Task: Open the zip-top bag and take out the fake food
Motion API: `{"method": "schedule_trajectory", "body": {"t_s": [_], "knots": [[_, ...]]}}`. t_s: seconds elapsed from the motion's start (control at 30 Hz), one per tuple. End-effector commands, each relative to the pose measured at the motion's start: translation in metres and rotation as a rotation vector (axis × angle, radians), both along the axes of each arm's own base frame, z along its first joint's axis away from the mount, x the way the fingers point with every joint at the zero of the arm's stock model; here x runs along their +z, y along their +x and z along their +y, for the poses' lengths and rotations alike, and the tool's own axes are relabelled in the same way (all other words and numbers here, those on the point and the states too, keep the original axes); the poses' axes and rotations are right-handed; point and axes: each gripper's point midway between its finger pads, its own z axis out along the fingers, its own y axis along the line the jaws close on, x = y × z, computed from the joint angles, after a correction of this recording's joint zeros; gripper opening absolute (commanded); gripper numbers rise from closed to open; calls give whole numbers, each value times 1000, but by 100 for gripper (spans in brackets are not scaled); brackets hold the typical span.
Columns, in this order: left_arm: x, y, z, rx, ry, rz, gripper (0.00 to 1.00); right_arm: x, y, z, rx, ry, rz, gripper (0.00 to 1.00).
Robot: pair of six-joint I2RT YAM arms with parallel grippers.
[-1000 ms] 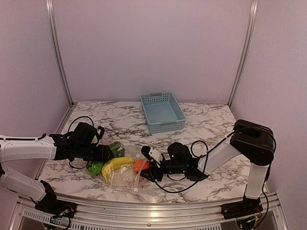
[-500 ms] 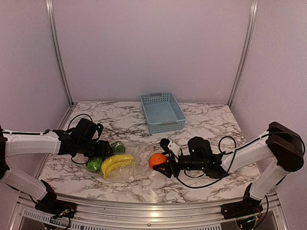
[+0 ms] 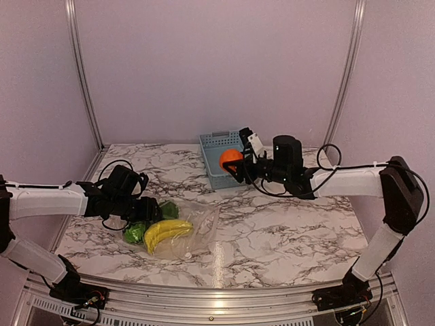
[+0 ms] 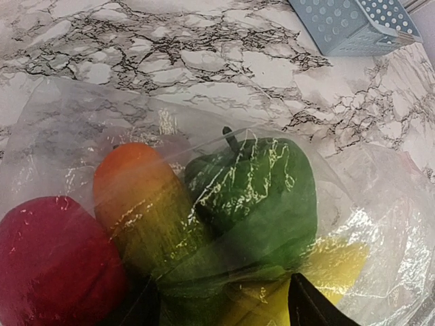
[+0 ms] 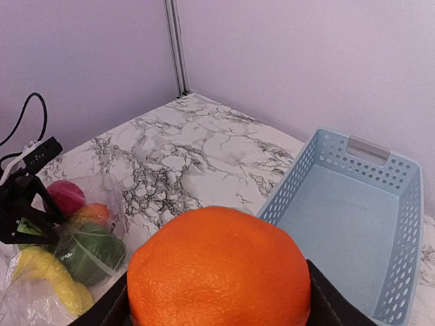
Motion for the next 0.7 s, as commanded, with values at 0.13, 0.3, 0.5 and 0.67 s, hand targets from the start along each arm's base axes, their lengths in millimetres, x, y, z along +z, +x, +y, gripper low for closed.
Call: {"method": "schedule_trajectory", "body": {"t_s": [0.13,0.3,0.5,0.67], "knots": [[21,6,-11,-53,-40,-37,65,-24,110,-9,-131,-56,101,45],[25,2,-12,-68,-58,-46,66,-64,163,-11,-170,-97,172,46],[35,0,-11,-80,-67,-74,67,-105,203,-16,-208,-170,216,48],[45,-3,-15,-121,-82,-90,68,-131,223,-14,-227,-216,256,52]]}}
